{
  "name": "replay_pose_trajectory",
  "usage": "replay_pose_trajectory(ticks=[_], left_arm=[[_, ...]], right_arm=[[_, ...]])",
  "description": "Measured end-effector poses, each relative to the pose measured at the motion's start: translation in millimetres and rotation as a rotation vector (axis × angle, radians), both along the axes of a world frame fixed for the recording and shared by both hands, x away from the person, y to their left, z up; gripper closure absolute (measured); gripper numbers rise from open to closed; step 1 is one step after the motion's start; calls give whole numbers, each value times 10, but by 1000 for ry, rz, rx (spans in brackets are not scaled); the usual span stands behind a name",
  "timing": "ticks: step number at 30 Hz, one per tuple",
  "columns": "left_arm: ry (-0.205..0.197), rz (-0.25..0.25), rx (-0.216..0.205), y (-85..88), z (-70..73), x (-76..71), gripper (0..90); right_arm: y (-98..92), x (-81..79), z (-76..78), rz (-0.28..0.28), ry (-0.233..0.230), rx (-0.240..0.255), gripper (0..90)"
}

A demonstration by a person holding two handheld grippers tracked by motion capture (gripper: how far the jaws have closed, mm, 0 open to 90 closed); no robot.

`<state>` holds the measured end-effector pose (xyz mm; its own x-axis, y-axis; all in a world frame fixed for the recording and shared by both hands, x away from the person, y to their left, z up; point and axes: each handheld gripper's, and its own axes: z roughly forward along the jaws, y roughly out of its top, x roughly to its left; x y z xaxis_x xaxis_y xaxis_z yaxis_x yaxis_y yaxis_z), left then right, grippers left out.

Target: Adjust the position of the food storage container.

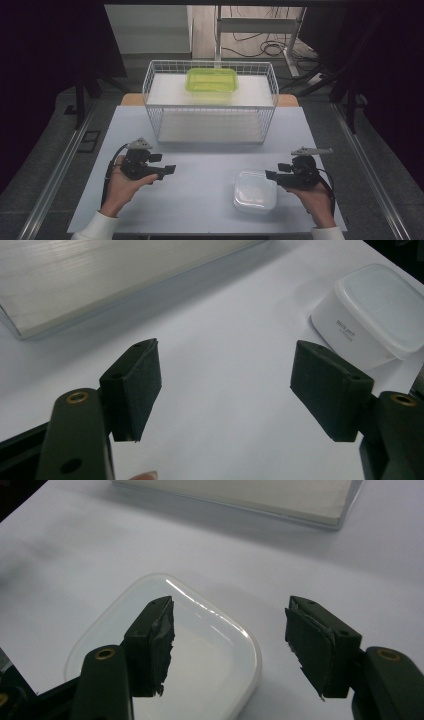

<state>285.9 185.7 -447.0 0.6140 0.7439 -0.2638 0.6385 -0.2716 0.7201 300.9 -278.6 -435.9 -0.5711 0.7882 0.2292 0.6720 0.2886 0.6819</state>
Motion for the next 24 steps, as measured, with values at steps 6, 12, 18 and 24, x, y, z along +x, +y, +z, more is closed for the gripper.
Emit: replay_pose_trajectory(ticks=[6,12,18,24], left_arm=[[12,0,5,16,-32,4,278],[20,-3,7,26,-50,13,277],[31,-13,17,0,-76,18,274],[36,-26,26,-35,-85,8,272]], right_arm=[[-97,-79,-40,-40,12,-13,387],[-184,-186,-73,-64,15,-96,466],[-282,-287,-133,-71,48,-140,593],[-293,-360,-234,-27,97,-194,808]])
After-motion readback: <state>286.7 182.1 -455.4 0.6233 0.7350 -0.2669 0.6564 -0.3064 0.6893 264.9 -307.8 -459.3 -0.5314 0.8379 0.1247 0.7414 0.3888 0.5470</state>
